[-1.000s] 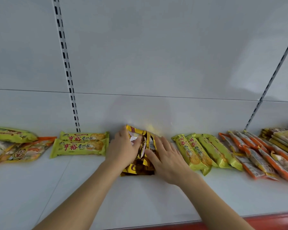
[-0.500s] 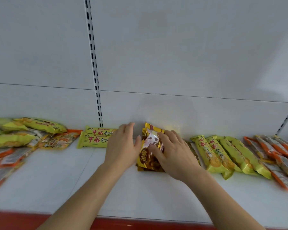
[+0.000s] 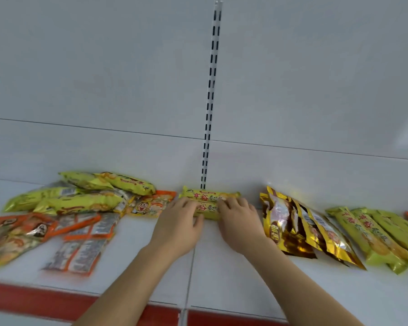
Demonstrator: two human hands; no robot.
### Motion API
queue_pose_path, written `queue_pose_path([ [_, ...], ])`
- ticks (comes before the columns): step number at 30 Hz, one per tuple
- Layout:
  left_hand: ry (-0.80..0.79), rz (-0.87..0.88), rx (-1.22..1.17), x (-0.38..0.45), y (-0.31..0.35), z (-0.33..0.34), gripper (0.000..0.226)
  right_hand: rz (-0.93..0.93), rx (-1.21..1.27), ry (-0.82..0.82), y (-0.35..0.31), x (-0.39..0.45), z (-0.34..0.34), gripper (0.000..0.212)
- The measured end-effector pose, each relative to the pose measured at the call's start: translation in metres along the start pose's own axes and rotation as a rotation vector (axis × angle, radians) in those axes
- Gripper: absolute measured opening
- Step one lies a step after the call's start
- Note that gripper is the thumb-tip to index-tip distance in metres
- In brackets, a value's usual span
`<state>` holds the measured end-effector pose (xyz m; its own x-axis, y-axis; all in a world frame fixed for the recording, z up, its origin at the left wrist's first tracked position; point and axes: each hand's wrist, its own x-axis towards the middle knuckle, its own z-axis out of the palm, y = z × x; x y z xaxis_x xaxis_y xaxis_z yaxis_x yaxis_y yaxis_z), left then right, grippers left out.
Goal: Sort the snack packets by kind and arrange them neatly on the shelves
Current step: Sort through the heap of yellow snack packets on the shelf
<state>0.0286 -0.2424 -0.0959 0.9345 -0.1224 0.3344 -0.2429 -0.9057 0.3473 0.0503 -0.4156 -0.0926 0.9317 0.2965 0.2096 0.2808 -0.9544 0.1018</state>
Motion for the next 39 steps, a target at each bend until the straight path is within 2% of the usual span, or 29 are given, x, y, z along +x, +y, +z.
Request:
queue_pose_path([
  [4, -0.026, -0.039, -0.104, -0.008, -0.012, -0.015, 0.03, 0.034, -0.065, -0.003, -0.009, -0.003, -0.012, 0.04],
  [6, -0.084, -0.114, -0.222, -0.007, -0.015, -0.02, 0.052, 0.039, 0.023, 0.103, -0.019, -0.012, -0.015, 0.036],
  [8, -0.14, -0.222, -0.575, -0.006, -0.017, -0.023, 0.072, 0.071, 0.207, 0.263, -0.039, -0.023, -0.016, 0.036],
  [10, -0.1, -0.314, -0.941, -0.008, -0.014, -0.027, 0.061, 0.045, 0.331, 0.373, -0.062, -0.028, -0.017, 0.042],
  [11, -0.029, -0.327, -0.998, -0.009, -0.014, -0.031, 0.049, 0.014, 0.361, 0.391, -0.073, -0.03, -0.02, 0.044],
  [13, 0.099, -0.328, -0.987, -0.01, -0.019, -0.037, 0.032, -0.052, 0.393, 0.423, -0.085, -0.028, -0.022, 0.044],
  [15, 0.14, -0.328, -0.973, -0.011, -0.031, -0.043, 0.029, -0.044, 0.407, 0.474, -0.078, -0.017, -0.015, 0.039],
  [16, 0.148, -0.342, -0.982, -0.013, -0.036, -0.048, 0.028, 0.016, 0.388, 0.451, -0.07, -0.009, -0.01, 0.038],
  [18, 0.157, -0.378, -1.0, -0.015, -0.049, -0.053, 0.024, 0.157, 0.278, 0.261, -0.053, 0.009, -0.001, 0.046],
  [20, 0.176, -0.391, -0.981, -0.021, -0.056, -0.057, 0.018, 0.195, 0.122, 0.066, -0.041, 0.025, 0.005, 0.054],
  [21, 0.182, -0.393, -0.972, -0.025, -0.059, -0.059, 0.019, 0.191, 0.058, 0.025, -0.038, 0.031, 0.008, 0.056],
  [24, 0.191, -0.432, -0.967, -0.032, -0.066, -0.063, 0.028, 0.191, -0.089, 0.014, -0.031, 0.046, 0.006, 0.046],
  [27, 0.228, -0.448, -0.955, -0.034, -0.068, -0.067, 0.021, 0.169, -0.145, -0.001, -0.026, 0.05, -0.002, 0.04],
  [29, 0.249, -0.458, -0.948, -0.036, -0.067, -0.069, 0.016, 0.172, -0.006, -0.008, -0.028, 0.045, -0.011, 0.037],
  [31, 0.285, -0.476, -0.954, -0.037, -0.066, -0.07, 0.012, 0.2, 0.276, 0.099, -0.041, 0.034, -0.024, 0.031],
  [34, 0.372, -0.499, -1.003, -0.037, -0.063, -0.071, 0.019, 0.17, 0.731, 0.276, -0.087, 0.012, -0.054, 0.024],
  [36, 0.416, -0.487, -1.041, -0.038, -0.059, -0.077, 0.027, 0.102, 0.873, 0.291, -0.125, 0.001, -0.065, 0.025],
  [39, 0.443, -0.484, -1.172, -0.045, -0.059, -0.087, 0.041, 0.059, 0.955, 0.314, -0.167, -0.005, -0.064, 0.027],
])
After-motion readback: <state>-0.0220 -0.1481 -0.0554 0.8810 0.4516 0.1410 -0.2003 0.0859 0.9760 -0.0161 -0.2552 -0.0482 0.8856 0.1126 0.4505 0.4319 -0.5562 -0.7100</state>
